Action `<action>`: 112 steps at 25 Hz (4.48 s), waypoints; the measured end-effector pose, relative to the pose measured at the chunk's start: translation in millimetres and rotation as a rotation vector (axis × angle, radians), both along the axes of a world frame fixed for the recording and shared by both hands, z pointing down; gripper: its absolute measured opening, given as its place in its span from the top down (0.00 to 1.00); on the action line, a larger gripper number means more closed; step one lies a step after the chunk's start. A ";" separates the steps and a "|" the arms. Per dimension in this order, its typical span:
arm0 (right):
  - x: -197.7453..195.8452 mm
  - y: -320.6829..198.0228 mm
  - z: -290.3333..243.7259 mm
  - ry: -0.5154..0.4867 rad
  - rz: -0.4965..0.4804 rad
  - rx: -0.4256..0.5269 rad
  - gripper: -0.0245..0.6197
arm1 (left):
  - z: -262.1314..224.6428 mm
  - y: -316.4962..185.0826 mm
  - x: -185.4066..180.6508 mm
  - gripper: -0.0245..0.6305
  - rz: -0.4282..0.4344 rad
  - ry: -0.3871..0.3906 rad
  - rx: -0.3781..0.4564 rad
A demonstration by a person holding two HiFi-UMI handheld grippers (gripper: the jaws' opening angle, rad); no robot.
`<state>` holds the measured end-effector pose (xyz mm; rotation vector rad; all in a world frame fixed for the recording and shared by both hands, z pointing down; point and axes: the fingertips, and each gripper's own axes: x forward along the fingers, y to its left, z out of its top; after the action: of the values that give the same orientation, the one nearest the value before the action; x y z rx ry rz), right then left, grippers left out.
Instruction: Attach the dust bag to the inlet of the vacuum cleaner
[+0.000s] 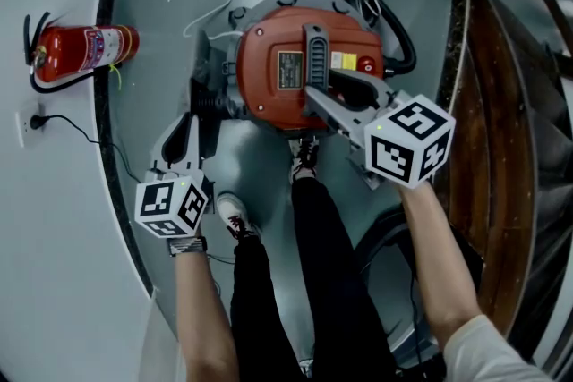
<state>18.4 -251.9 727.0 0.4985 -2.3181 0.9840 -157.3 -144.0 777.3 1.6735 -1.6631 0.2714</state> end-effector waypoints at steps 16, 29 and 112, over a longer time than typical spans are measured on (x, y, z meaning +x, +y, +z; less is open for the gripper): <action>-1.5 1.0 0.8 -0.015 0.001 -0.011 0.72 | -4.6 -5.5 14.3 0.90 0.088 0.023 0.012; -1.9 0.4 0.9 -0.008 0.031 -0.003 0.71 | -4.1 -0.5 28.6 0.88 0.018 0.162 0.048; 23.2 121.7 -439.5 0.138 -0.151 0.729 0.92 | -489.3 51.5 47.7 0.96 0.637 -0.456 0.465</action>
<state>41.6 -130.2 287.5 0.6294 -2.4906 -0.0003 -109.6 -92.5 288.0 2.6392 -1.5219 0.6488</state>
